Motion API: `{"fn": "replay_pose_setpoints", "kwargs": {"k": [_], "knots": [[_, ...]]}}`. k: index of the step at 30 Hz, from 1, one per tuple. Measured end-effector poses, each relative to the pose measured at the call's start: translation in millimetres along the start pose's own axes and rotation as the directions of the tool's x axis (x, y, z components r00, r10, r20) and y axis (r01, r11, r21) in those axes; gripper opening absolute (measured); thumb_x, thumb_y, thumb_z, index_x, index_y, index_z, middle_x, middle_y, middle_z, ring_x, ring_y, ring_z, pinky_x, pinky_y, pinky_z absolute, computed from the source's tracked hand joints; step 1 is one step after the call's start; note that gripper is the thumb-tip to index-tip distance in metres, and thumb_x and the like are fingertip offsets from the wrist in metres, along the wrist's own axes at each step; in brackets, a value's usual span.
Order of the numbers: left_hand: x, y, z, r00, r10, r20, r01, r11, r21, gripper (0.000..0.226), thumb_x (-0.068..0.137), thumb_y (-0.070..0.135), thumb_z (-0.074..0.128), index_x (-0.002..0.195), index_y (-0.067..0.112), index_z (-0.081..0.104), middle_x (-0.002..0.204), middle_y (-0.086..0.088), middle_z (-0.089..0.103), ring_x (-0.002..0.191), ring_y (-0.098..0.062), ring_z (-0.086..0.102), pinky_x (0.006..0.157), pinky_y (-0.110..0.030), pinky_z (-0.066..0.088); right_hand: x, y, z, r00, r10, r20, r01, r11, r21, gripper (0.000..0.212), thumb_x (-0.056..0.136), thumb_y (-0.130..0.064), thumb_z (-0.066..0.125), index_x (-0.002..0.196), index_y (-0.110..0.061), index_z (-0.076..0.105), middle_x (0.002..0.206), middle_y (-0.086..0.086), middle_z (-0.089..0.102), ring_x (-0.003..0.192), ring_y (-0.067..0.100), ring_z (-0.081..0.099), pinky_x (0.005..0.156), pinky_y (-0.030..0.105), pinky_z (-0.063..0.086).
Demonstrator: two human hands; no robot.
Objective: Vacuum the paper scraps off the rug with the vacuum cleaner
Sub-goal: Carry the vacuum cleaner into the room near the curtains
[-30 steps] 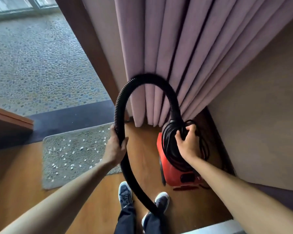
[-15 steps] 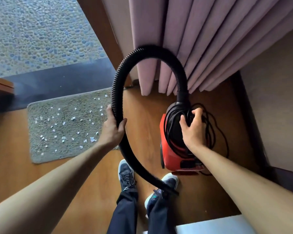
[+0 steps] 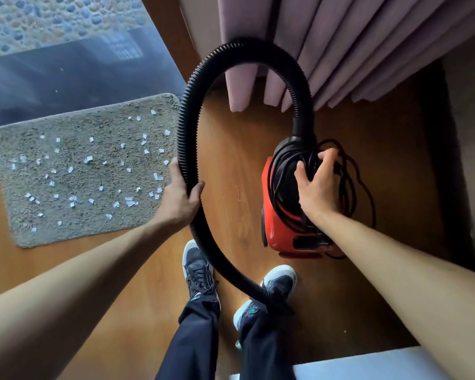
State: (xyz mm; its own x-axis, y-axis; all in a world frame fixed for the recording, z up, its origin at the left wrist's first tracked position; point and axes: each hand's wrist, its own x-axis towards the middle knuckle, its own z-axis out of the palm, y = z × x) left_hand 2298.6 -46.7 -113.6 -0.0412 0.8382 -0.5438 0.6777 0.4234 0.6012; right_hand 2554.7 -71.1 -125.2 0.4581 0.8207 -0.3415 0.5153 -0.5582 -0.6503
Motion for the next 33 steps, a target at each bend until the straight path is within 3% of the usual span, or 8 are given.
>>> {"fn": "replay_pose_setpoints", "kwargs": {"k": [5,8,12,16,24,33], "knots": [[25.4,-24.5,9.4,0.996,-0.052,0.077,0.056,0.998,-0.041,0.062,0.099,0.021,0.055,0.147,0.019,0.016,0.116,-0.003,0.058,0.104,-0.023,0.059,0.095,-0.029,0.042,8.7,16.2,15.2,0.999,0.015,0.035,-0.014,1.000,-0.023,0.029,0.098,-0.033,0.053,0.112,-0.016,0.035,0.077,-0.004,0.048,0.065,0.018,0.052,0.056,0.030,0.036],[39.2,-28.7,10.4,0.992,-0.049,0.113,0.055,0.997,-0.054,0.060,0.099,0.017,0.054,0.147,0.017,0.018,0.117,-0.005,0.056,0.105,-0.023,0.057,0.098,-0.033,0.044,15.4,23.7,22.9,0.999,0.025,0.025,-0.024,0.999,-0.033,0.030,0.098,-0.035,0.052,0.113,-0.015,0.036,0.086,0.004,0.055,0.069,0.020,0.056,0.053,0.028,0.039],[54.4,-32.2,16.5,0.993,-0.072,0.092,0.074,0.997,-0.018,0.063,0.100,0.018,0.054,0.150,0.020,0.015,0.126,-0.008,0.058,0.113,-0.025,0.057,0.103,-0.034,0.042,21.2,32.8,35.0,0.999,0.043,0.010,-0.043,0.999,-0.018,0.031,0.097,-0.039,0.052,0.113,-0.019,0.034,0.090,0.008,0.059,0.070,0.029,0.064,0.056,0.045,0.056],[67.4,-36.6,30.4,0.993,-0.106,0.056,0.108,0.994,-0.029,0.063,0.099,0.018,0.054,0.149,0.022,0.017,0.131,-0.011,0.059,0.116,-0.027,0.058,0.108,-0.037,0.041,30.9,44.4,44.1,0.998,0.058,0.006,-0.058,0.998,0.002,0.031,0.095,-0.044,0.052,0.110,-0.027,0.031,0.093,0.009,0.060,0.065,0.033,0.065,0.052,0.051,0.057],[87.8,-42.2,51.6,0.985,-0.174,0.009,0.175,0.984,-0.047,0.066,0.099,0.021,0.053,0.151,0.028,0.013,0.134,-0.010,0.059,0.120,-0.030,0.057,0.109,-0.042,0.041,38.6,55.3,57.1,0.999,0.054,-0.006,-0.054,0.999,0.008,0.037,0.089,-0.056,0.047,0.108,-0.029,0.031,0.086,0.012,0.060,0.061,0.036,0.062,0.050,0.052,0.055],[106.5,-40.7,63.1,0.959,-0.281,-0.023,0.279,0.958,-0.063,0.061,0.098,0.019,0.056,0.147,0.031,0.021,0.131,-0.007,0.061,0.119,-0.028,0.057,0.105,-0.037,0.039,43.4,55.1,63.1,1.000,-0.005,-0.005,0.005,0.999,-0.046,0.028,0.098,-0.044,0.046,0.105,-0.023,0.030,0.074,0.015,0.057,0.053,0.034,0.059,0.045,0.049,0.052]]}}
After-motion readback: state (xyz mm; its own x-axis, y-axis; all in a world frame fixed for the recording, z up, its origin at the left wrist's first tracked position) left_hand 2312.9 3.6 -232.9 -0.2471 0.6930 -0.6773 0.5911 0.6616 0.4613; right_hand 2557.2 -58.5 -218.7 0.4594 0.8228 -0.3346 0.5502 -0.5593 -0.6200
